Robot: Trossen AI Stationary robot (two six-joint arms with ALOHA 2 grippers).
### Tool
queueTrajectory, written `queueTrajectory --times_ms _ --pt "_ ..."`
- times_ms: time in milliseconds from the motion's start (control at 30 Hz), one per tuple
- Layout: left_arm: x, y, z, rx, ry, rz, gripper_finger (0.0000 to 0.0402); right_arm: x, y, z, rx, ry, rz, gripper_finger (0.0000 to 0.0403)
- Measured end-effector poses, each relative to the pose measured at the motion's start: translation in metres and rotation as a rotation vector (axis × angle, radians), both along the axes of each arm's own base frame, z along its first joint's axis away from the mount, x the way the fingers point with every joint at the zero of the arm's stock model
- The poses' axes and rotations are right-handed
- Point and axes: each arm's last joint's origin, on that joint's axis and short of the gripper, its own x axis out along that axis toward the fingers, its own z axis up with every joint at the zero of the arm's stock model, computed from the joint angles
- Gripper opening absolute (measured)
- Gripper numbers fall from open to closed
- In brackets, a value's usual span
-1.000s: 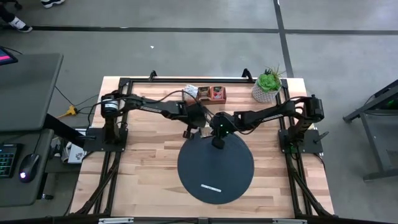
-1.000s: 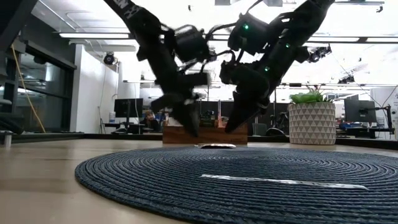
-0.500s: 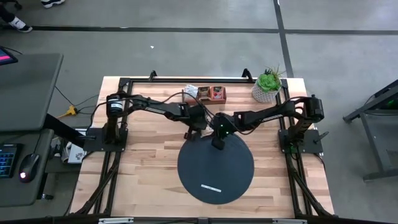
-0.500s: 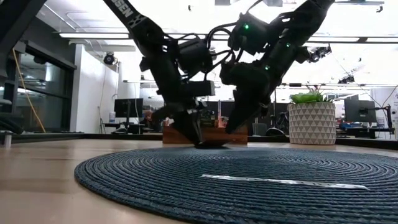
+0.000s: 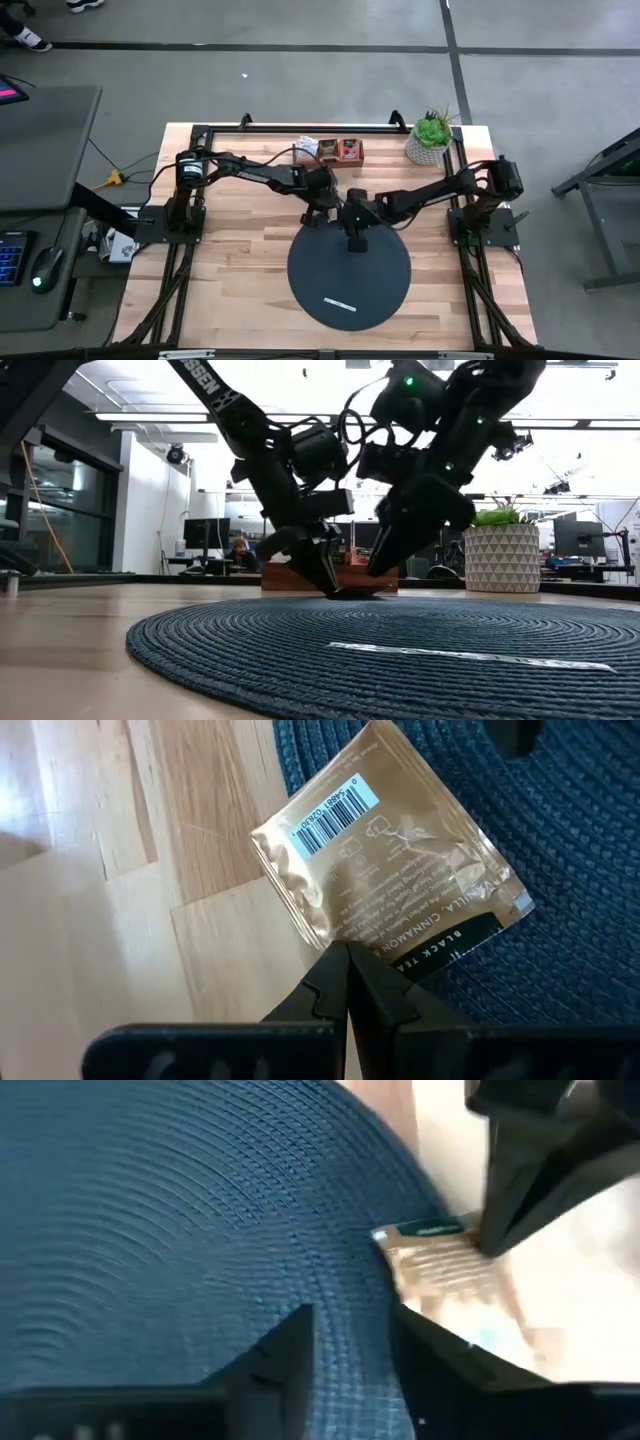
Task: Pick & Place Tea
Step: Put the brown tea bag into the middle section of the wooden organizer
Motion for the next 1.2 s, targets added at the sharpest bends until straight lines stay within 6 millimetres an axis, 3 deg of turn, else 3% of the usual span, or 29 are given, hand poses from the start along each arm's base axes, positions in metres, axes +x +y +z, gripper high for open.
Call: queueTrajectory --times_ms 167,300,567,933,1200 --pt "0.0 0.001 0.0 -0.025 -0.004 -0.006 0.0 -0.002 0.012 0.0 -0.287 0.02 0.009 0.0168" --pt "0.0 0.002 0.0 -0.02 -0.003 -0.003 0.0 -0.003 0.013 -0.004 -0.403 0.061 0.028 0.0186" --pt "-0.001 0.004 -0.001 -0.018 -0.004 -0.002 0.0 0.0 0.014 -0.019 -0.425 0.095 0.066 0.0189" --pt "-0.001 0.004 -0.001 -0.017 -0.004 -0.003 0.0 0.007 -0.003 -0.021 -0.421 0.07 0.072 0.0181" --pt "-0.001 0.004 -0.001 -0.02 -0.004 -0.005 0.0 0.013 -0.002 -0.03 -0.453 0.049 0.122 0.0176"
